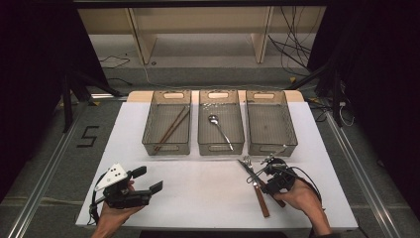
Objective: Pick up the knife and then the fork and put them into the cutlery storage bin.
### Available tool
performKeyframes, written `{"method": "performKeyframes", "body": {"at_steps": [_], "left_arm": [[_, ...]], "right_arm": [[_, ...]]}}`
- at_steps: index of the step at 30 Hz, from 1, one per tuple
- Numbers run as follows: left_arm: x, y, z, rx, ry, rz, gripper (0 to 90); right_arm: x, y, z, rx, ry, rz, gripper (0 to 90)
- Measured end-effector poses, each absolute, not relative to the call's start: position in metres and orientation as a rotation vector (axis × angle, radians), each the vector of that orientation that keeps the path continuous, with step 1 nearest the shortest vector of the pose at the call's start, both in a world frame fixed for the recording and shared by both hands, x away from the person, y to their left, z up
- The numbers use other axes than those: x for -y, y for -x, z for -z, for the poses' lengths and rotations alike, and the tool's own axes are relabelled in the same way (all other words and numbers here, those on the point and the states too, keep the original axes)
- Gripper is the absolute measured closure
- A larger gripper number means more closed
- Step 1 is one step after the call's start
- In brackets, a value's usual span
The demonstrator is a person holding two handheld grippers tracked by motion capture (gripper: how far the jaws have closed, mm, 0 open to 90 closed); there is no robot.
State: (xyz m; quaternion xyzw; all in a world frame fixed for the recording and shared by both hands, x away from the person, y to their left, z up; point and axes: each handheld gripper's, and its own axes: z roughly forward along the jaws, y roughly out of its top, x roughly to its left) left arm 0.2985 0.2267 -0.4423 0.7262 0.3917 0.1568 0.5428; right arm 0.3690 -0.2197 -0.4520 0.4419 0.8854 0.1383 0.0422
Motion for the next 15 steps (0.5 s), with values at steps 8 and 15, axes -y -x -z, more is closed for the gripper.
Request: {"method": "performKeyframes", "body": {"at_steps": [8,15], "left_arm": [[-0.2259,-0.2984,0.4423,-0.930,-1.723,-0.373,15.8],[-0.2261,-0.2984,0.4423,-0.928,-1.725,-0.373,15.8]], "right_arm": [[0.2198,-0.3683,0.4524,-2.718,-1.338,-0.407,68.5],[0.2181,-0.3683,0.4543,-2.728,-1.327,-0.374,73.5]]}}
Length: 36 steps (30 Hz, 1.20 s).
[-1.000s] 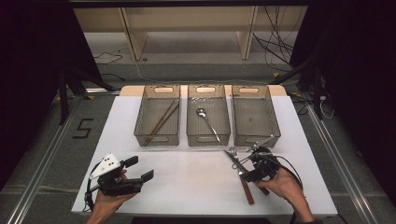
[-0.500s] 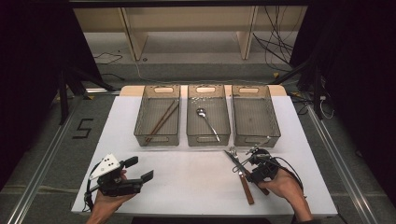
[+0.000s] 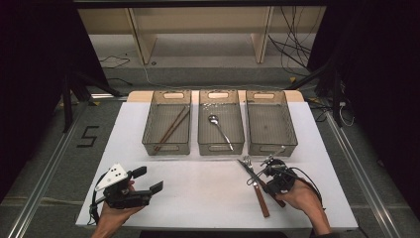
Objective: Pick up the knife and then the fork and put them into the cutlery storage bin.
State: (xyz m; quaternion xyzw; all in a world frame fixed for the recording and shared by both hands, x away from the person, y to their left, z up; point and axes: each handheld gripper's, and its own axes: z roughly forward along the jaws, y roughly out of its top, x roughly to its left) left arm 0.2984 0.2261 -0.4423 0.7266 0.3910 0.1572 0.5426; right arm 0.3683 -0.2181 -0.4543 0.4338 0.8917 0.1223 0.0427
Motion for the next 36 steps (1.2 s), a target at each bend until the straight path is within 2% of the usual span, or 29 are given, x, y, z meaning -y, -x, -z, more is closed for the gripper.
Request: {"method": "performKeyframes", "body": {"at_steps": [36], "left_arm": [[-0.2253,-0.2986,0.4427,-0.925,-1.737,-0.377,15.9]], "right_arm": [[0.2152,-0.3689,0.4528,-2.736,-1.271,-0.343,77.4]]}}
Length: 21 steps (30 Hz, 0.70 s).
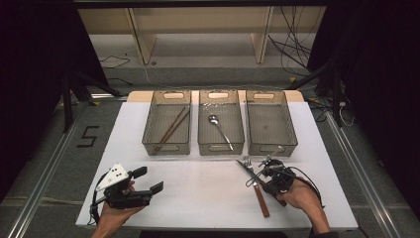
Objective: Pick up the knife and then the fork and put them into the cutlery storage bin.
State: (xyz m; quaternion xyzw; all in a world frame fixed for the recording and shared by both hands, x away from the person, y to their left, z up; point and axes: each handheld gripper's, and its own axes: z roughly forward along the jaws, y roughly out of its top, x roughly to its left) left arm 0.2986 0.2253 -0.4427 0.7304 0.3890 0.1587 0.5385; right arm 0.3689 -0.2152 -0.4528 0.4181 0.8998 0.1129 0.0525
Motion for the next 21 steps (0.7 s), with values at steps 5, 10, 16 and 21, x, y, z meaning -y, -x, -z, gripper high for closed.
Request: {"method": "performKeyframes", "body": {"at_steps": [5,10,16,21], "left_arm": [[-0.226,-0.299,0.443,-0.926,-1.737,-0.379,15.9],[-0.226,-0.299,0.443,-0.928,-1.736,-0.381,15.9],[-0.226,-0.299,0.443,-0.930,-1.735,-0.381,15.9],[-0.226,-0.299,0.443,-0.931,-1.736,-0.381,15.9]], "right_arm": [[0.217,-0.368,0.446,-2.718,-1.268,-0.375,77.4],[0.219,-0.366,0.436,-2.712,-1.248,-0.443,77.5],[0.219,-0.364,0.424,-2.711,-1.221,-0.506,77.4],[0.219,-0.365,0.415,-2.690,-1.208,-0.563,77.4]]}}
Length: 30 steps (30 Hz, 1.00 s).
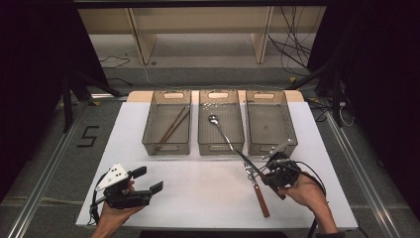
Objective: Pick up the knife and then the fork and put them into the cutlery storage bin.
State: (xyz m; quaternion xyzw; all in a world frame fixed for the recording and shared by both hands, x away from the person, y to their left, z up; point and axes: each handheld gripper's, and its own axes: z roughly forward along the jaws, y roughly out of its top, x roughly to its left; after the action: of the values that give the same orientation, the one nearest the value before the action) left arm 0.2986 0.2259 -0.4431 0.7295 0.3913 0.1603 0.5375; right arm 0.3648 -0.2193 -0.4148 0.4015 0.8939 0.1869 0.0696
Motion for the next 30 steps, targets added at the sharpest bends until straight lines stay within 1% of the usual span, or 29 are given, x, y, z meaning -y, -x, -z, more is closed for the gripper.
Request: {"method": "performKeyframes", "body": {"at_steps": [16,30], "left_arm": [[-0.227,-0.299,0.443,-0.936,-1.718,-0.386,15.9],[-0.227,-0.299,0.443,-0.934,-1.717,-0.386,15.9]], "right_arm": [[0.229,-0.397,0.385,-2.546,-1.278,-0.739,77.4],[0.233,-0.434,0.367,-2.468,-1.340,-0.784,77.3]]}}
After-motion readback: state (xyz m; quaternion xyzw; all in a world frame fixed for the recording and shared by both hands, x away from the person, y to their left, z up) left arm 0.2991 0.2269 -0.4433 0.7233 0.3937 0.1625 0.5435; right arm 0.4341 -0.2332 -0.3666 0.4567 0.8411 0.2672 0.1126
